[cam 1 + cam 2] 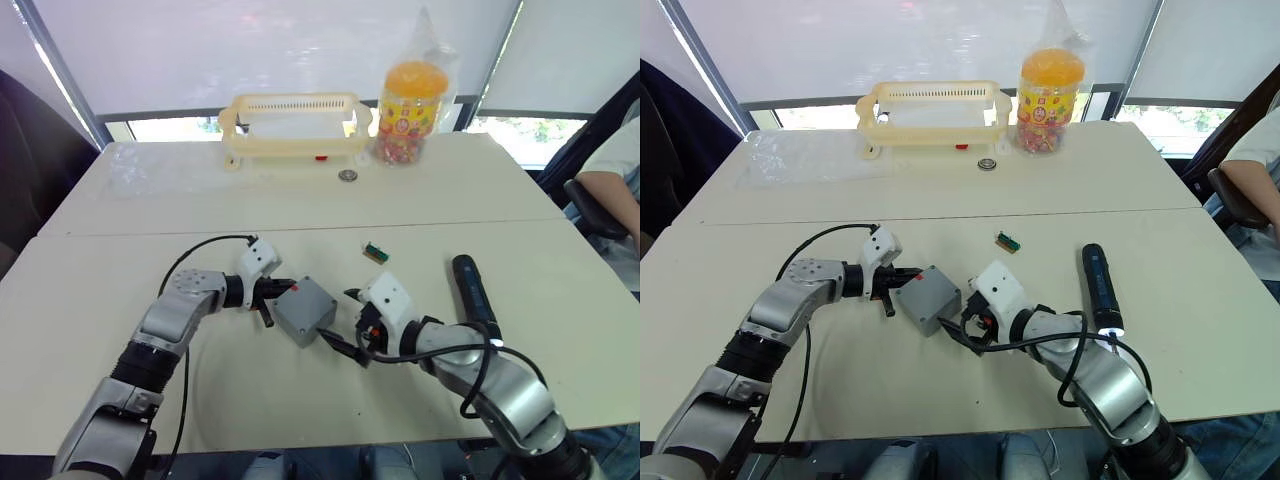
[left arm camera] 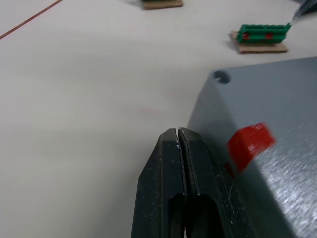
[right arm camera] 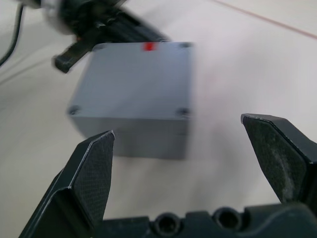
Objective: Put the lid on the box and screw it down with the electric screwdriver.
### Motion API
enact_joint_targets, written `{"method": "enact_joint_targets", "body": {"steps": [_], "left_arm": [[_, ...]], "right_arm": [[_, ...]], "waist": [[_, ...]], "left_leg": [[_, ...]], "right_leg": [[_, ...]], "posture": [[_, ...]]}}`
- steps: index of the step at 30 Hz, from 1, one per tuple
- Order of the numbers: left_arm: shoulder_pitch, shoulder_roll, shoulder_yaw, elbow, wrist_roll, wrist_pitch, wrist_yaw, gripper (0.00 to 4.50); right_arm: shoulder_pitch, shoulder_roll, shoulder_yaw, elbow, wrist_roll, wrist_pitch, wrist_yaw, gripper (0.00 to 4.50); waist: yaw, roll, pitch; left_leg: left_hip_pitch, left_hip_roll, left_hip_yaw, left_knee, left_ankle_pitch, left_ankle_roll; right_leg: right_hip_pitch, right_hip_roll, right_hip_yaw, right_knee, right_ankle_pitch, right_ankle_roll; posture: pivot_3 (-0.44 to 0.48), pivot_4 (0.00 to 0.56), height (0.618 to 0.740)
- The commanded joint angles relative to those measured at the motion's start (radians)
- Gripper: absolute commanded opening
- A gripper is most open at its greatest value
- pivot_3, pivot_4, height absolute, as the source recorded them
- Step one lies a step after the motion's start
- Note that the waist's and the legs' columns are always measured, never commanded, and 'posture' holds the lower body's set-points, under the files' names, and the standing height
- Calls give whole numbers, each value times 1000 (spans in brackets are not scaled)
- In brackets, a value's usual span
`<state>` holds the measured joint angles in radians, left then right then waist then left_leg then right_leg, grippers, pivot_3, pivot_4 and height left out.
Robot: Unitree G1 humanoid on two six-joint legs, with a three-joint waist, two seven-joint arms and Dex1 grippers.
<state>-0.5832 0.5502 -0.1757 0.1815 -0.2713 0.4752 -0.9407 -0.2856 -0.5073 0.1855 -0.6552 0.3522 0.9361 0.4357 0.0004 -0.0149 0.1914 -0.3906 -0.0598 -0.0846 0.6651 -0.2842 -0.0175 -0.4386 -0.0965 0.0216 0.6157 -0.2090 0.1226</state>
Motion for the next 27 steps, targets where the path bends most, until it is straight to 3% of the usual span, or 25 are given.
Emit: {"method": "enact_joint_targets", "body": {"steps": [1,5,12,19,27], "left_arm": [[64,59,123,-102,-42,58,37,0],[204,90,205,-300,-104,190,89,0],[428,62,260,-628,-221,396,207,0],[447,34,217,-645,-214,394,257,0],[349,53,144,-521,-156,298,216,0]], "right_arm": [[-78,7,-150,-3,90,2,39,4465],[-138,-30,-100,145,-5,-104,56,4465],[-247,16,36,494,-162,-354,99,4465],[-298,48,88,639,-213,-490,196,4465],[-220,53,99,484,-196,-432,251,4465]], "waist": [[-16,0,0],[-18,0,0],[-12,0,0],[-14,0,0],[-12,0,0]], "left_leg": [[0,0,0,0,0,0],[1,3,0,-2,0,0],[1,2,0,-1,0,-1],[1,2,0,-1,1,-2],[1,2,0,-1,2,-3]], "right_leg": [[0,0,0,1,0,0],[-2,0,1,3,0,0],[-1,-1,1,3,0,0],[-1,0,1,3,0,-1],[-1,0,1,3,1,-1]], "posture": [[0,150,740],[0,150,740],[0,150,740],[0,150,740],[0,150,740]]}}
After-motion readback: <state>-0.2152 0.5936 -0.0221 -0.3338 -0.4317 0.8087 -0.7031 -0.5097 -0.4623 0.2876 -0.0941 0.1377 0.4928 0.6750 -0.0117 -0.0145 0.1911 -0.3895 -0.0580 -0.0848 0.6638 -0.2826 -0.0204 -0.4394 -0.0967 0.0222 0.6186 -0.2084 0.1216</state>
